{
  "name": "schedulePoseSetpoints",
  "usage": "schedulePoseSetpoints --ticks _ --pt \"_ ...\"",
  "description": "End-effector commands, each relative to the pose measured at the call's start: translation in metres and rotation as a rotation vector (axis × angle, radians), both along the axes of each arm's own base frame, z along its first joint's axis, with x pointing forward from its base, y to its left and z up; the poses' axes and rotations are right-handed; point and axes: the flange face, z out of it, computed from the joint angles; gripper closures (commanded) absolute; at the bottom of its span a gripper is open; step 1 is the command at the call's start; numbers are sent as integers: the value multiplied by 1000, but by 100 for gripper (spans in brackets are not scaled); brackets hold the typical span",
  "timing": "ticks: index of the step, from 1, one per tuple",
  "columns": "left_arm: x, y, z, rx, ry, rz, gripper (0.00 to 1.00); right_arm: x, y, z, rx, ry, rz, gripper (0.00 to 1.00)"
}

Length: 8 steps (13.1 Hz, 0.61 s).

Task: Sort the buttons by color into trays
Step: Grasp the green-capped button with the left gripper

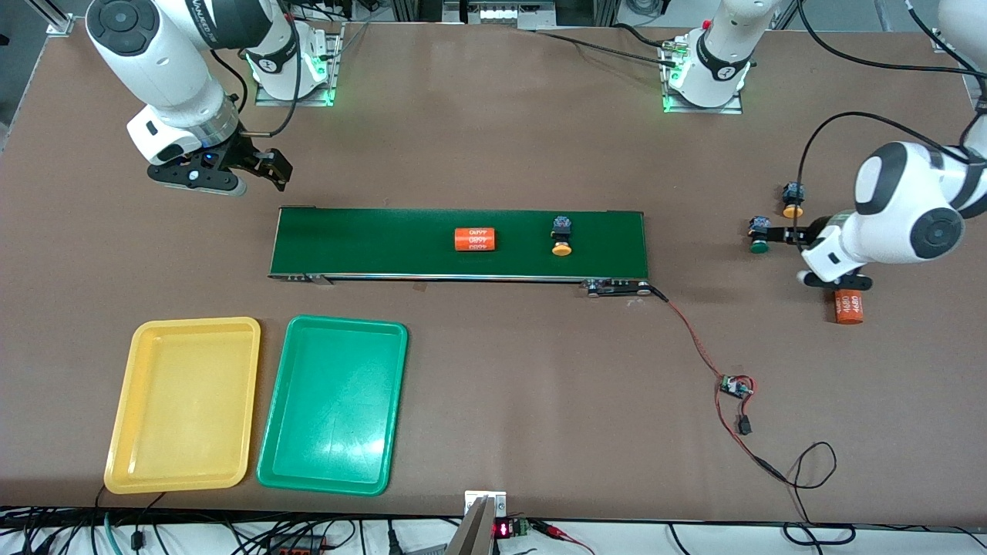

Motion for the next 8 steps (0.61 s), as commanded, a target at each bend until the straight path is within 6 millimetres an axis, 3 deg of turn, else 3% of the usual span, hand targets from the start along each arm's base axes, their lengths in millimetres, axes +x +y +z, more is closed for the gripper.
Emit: schedulePoseSetpoints --ticks 1,4,7,8 --pt "-25 -3 -25 -27 -31 -15 1 -6 -2 2 -3 5 1 0" --pt "-28 -11 -36 -51 -43 -20 0 -5 2 3 -2 6 15 0" --pt "-29 4 -62 -33 -88 -83 0 -3 -3 8 0 -13 16 0" --pt "-28 4 -63 -27 -93 -88 4 -2 -7 8 0 -9 19 0"
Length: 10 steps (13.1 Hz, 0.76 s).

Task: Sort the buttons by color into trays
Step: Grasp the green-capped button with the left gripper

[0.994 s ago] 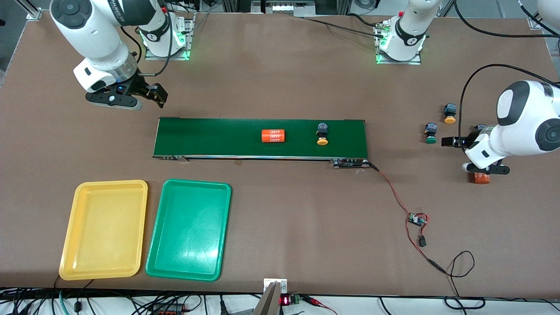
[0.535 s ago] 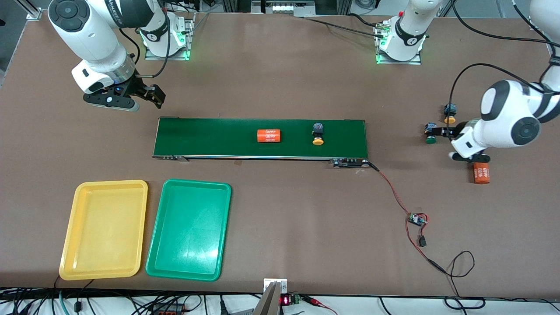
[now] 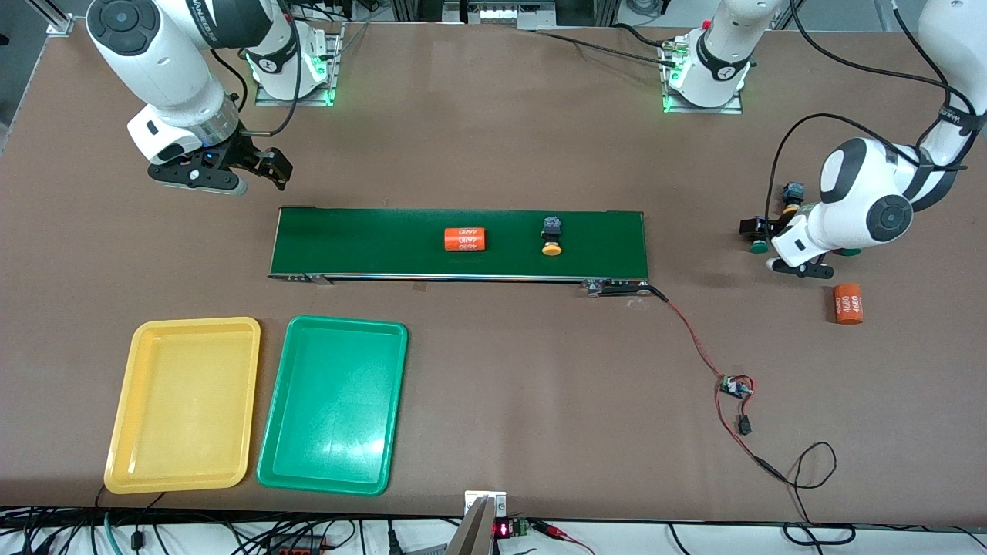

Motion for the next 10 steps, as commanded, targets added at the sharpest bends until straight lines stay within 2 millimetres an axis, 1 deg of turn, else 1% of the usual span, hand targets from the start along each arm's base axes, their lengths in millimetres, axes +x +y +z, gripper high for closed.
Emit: schedulePoseSetpoints --ticks 1,2,3,4,6,7,8,9,10 --pt "-1 8 -9 13 -12 10 22 -1 -8 6 2 -7 6 0" --pt "-2 7 -10 27 -3 39 49 -2 -6 5 2 -1 7 0" --pt "-3 5 -12 28 5 54 66 -3 -4 5 -1 0 7 0" --pt "-2 5 -12 27 7 58 72 -4 -4 6 -3 1 11 0" --pt "3 3 -7 31 -5 52 76 -12 -3 14 -14 17 20 0" --pt "9 1 -1 33 -22 45 77 -15 -3 17 -18 18 20 0" --pt "20 -4 8 32 -47 33 77 -15 -1 18 -16 14 21 0" --pt "26 -8 17 34 -59 19 77 -13 -2 19 -9 -1 22 0" --pt "36 -16 28 32 -85 1 77 -9 -1 20 37 -22 3 0"
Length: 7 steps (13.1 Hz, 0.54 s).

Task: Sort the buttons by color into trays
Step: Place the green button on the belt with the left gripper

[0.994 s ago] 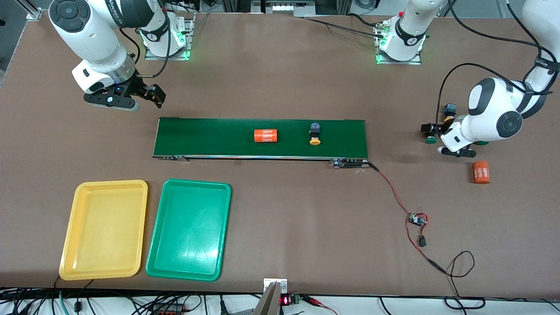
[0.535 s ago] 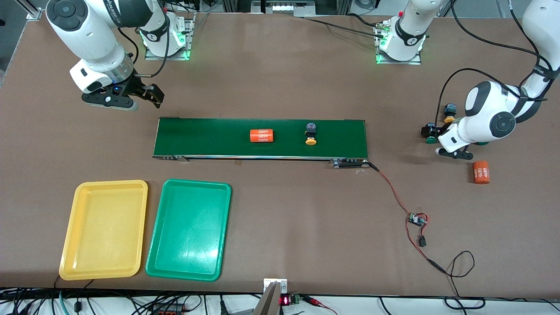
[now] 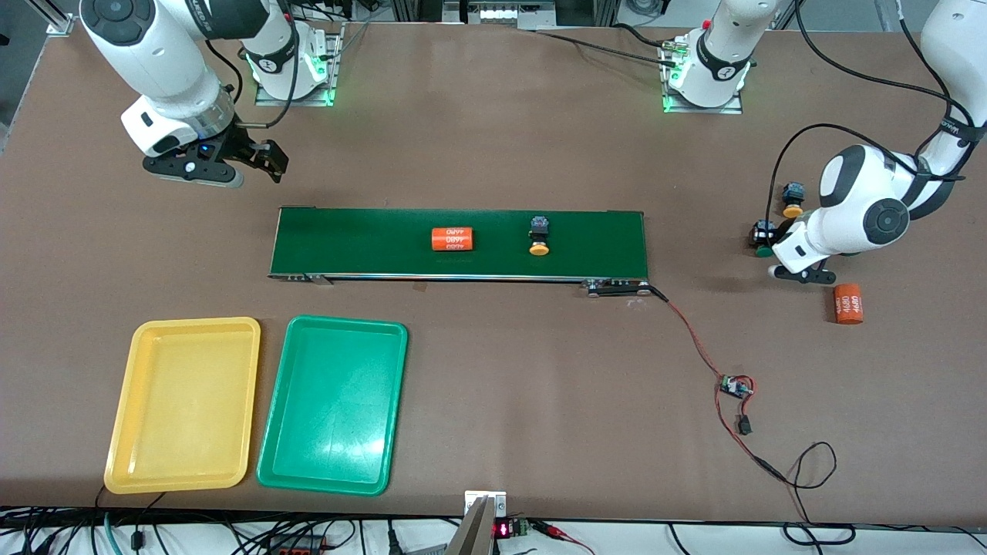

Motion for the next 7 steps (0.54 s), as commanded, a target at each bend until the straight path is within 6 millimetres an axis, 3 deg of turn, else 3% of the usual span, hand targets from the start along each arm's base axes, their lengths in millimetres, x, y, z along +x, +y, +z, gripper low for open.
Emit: schedulePoseSetpoints --ticks 1,4,7 --pt "28 -20 33 27 -65 -37 77 4 -5 10 81 -44 -19 0" --pt "51 -77 79 27 -108 -66 76 9 -20 11 86 -46 45 0" --pt "63 -151 107 52 -125 -43 74 9 -20 12 87 -51 27 0"
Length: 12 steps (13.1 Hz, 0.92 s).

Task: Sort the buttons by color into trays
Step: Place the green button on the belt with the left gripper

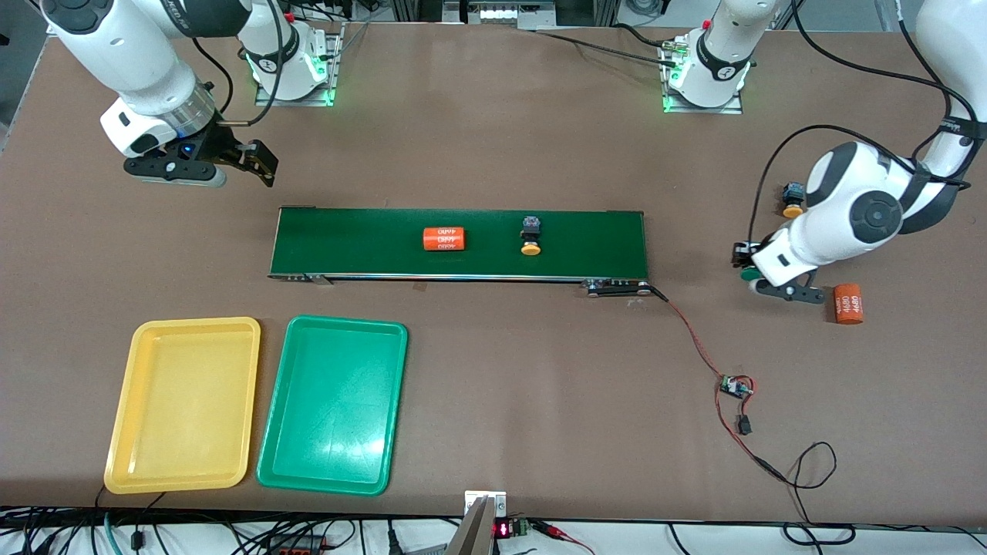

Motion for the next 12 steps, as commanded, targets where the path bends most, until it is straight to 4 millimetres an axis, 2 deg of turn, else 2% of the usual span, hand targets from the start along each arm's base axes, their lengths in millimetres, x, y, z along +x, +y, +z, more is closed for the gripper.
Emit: schedulePoseSetpoints --ticks 1,3,4,5,6,7,8,12 --pt "9 -70 26 41 -3 18 74 -3 6 5 17 -16 8 0" --pt "7 -138 46 27 -4 44 74 -4 11 4 17 -19 -5 0" --pt "5 -170 57 18 -14 58 74 -5 22 3 23 -23 -11 0" --pt "0 -200 57 9 -12 77 74 -6 32 1 39 -26 -29 0" --pt "-4 -230 58 -9 -6 108 73 -5 34 -5 40 -13 -29 0" --pt "-11 -254 54 -16 7 133 73 -3 41 -12 43 -11 -19 0" --pt "-16 -267 47 -15 24 153 73 -3 47 -17 46 -13 -10 0" --pt "-32 -272 6 15 105 216 71 -6 84 -44 52 13 -52 0"
